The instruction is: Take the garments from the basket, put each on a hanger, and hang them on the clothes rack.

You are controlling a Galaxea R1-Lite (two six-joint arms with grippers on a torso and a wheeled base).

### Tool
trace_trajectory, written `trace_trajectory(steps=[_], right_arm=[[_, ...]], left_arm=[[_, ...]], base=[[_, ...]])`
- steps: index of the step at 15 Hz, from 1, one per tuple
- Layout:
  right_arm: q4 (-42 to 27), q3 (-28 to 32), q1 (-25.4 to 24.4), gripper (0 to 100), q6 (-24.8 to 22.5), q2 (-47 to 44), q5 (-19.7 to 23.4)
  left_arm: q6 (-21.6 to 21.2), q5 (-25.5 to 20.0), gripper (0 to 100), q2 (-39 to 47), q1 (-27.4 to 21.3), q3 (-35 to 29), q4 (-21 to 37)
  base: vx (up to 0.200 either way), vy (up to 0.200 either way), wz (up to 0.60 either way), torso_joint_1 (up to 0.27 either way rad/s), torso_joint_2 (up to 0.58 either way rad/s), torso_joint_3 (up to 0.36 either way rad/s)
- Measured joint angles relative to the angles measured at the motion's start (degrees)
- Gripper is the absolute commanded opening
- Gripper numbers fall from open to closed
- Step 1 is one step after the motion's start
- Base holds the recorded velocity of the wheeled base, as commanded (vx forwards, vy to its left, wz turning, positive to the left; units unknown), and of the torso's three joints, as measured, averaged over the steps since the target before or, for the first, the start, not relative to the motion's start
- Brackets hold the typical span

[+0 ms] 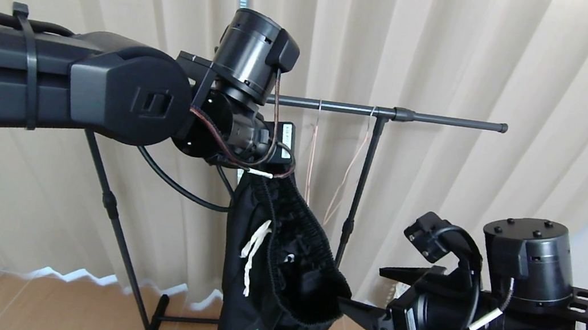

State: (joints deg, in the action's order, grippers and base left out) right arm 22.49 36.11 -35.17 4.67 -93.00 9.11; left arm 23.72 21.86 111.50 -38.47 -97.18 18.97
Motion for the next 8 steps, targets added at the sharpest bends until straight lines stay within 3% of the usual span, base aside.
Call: trace_trajectory(steps=[1,3,4,6,8], right_arm=[[0.02,-0.3,-0.6,100,1.29,0.65,-0.02],[0.15,-0.26,-4.41,100,13.17,2.16,-0.73],[0.24,0.11,-6.36,100,16.65,2.79,-1.67],[0.02,1.27,-9.73,100,24.7,3.06,-9.01],[-0.4,3.16,-12.2,100,31.56,1.72,-13.46]], left_arm=[[0.24,1.05,0,0.2,-0.02,-0.24,0.05],[1.05,2.96,0,0.66,0.0,-0.96,-0.04],[1.07,3.02,0,0.8,-0.02,-1.13,-0.01],[1.16,3.23,0,0.99,-0.02,-1.77,-0.06],[1.65,3.43,0,1.29,-0.05,-2.51,-0.12]], base=[[0.0,0.0,0.0,0.0,0.0,0.0],[0.0,0.0,0.0,0.0,0.0,0.0],[0.0,0.0,0.0,0.0,0.0,0.0],[0.0,0.0,0.0,0.0,0.0,0.0],[0.0,0.0,0.0,0.0,0.0,0.0]])
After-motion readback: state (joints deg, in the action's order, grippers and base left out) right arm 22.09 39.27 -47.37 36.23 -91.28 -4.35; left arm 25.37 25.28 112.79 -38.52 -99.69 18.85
